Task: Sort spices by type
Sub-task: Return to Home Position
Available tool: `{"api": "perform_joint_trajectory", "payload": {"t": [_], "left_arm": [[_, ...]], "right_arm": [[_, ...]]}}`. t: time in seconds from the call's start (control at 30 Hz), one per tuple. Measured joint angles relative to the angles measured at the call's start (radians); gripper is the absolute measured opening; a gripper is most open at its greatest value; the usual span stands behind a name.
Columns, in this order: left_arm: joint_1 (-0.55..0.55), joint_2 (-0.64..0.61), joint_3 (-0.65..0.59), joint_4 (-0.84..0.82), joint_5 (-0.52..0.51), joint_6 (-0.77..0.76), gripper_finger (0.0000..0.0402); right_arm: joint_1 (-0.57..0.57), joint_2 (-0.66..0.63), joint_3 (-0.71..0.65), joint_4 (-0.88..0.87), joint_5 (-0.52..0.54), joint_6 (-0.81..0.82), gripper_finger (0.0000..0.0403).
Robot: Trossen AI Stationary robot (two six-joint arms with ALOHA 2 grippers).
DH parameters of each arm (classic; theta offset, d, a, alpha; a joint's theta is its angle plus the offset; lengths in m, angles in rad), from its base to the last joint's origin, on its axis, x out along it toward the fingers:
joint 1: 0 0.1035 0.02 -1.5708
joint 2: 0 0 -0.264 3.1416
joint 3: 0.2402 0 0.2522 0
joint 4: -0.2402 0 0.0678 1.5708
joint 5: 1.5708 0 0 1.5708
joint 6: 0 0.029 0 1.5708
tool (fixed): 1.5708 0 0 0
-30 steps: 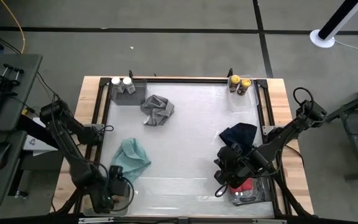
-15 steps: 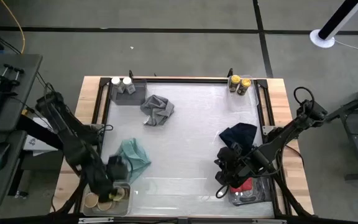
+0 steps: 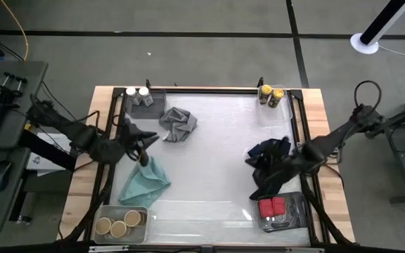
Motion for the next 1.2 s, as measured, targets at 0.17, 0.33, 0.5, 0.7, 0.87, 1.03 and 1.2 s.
{"api": "perform_joint_trajectory", "payload": {"t": [0.17,0.33,0.5,0.7,0.87,1.03,1.2], "left_arm": [[0.136,-0.134,-0.336,0.606,0.193,0.162,0.0017],[0.311,-0.185,-0.538,0.871,0.401,0.233,0.0004],[0.458,-0.218,-0.630,0.936,0.592,0.269,0.0001],[0.552,-0.246,-0.772,1.108,0.745,0.205,0.0000],[0.554,-0.278,-0.872,1.252,0.742,0.149,0.0000],[0.553,-0.290,-0.870,1.218,0.741,0.180,0.0000],[0.553,-0.292,-0.870,1.219,0.741,0.175,0.0000]], "right_arm": [[-0.071,-0.076,0.000,0.000,-0.002,-0.057,0.0000],[-0.125,-0.088,-0.013,0.023,-0.076,-0.062,0.0000],[-0.140,-0.085,-0.125,0.230,-0.160,-0.011,0.0000],[-0.140,-0.085,-0.233,0.408,-0.137,0.093,0.0000],[-0.140,-0.088,-0.237,0.425,-0.087,0.108,0.0000],[-0.140,-0.094,-0.237,0.448,-0.076,0.085,0.0000],[-0.139,-0.100,-0.237,0.444,-0.085,0.030,0.0000]]}}
